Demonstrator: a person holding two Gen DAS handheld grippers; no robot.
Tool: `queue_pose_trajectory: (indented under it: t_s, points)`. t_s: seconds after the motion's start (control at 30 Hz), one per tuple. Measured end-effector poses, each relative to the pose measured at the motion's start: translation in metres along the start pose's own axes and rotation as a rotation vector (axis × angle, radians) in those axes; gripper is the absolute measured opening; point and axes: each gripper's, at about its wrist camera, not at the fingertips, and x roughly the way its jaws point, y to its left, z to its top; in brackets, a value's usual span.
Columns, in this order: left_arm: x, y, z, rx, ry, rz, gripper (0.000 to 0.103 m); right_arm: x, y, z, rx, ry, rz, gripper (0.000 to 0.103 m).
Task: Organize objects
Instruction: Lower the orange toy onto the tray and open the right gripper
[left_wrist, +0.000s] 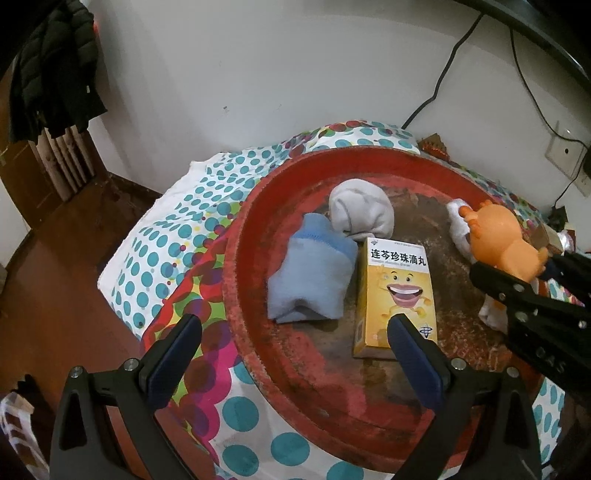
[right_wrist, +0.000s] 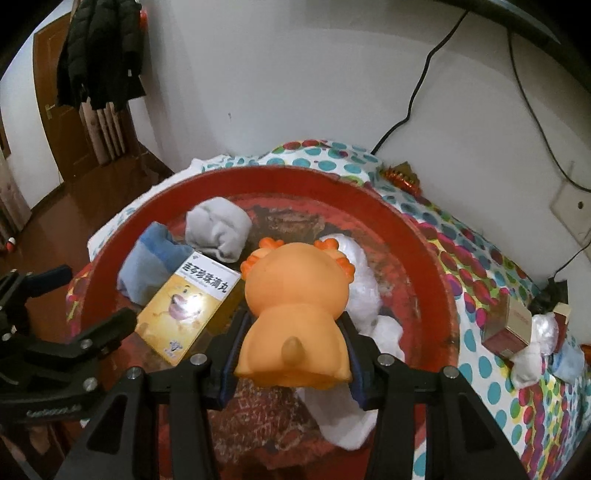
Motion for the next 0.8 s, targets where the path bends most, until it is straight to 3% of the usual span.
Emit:
queue_pose_trajectory:
  t_s: [0.8]
  points:
    - [0.004,-0.009,-0.002,0.037,0.022,-0.016,0.101,0.029,0.002,0.002,-0.039,0.072,-0.013,0.050]
